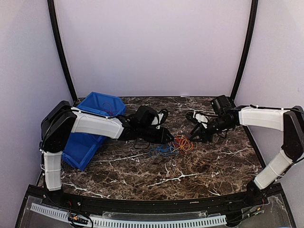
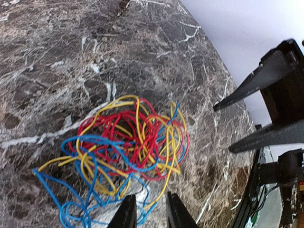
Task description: Untangle the cables
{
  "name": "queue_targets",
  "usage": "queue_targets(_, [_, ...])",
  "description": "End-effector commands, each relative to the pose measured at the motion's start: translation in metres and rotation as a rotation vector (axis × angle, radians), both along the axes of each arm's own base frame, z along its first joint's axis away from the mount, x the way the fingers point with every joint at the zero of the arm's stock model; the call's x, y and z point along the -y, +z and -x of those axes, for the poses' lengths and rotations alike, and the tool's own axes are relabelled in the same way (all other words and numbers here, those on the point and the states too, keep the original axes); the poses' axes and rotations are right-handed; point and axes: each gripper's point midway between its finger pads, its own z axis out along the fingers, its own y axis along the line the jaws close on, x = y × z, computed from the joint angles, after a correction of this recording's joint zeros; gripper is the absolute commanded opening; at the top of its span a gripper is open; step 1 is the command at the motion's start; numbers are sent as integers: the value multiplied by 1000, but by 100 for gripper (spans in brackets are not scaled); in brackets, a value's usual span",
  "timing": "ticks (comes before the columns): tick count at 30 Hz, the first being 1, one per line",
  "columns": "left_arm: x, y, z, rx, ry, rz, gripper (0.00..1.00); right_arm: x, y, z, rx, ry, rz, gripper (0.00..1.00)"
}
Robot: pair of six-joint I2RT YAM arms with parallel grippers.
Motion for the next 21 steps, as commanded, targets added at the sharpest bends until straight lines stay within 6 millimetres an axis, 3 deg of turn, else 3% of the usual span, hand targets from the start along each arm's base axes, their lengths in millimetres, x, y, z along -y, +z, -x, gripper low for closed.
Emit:
queue_targets(1, [23,8,-12,-59,47,74,23,-11,18,5,23,3,-90,42])
queue_targets(8, [24,11,-21,-57,84,59,23,-22,20,-9,69,49,-70,42])
queue_targets(14, [10,19,-15,-42,92,35,25,-33,-11,-23,-18,72,-7,42])
queue_targets(21, [-8,9,-4,-53,95,-19,32,-39,-34,-33,-92,55,13,42])
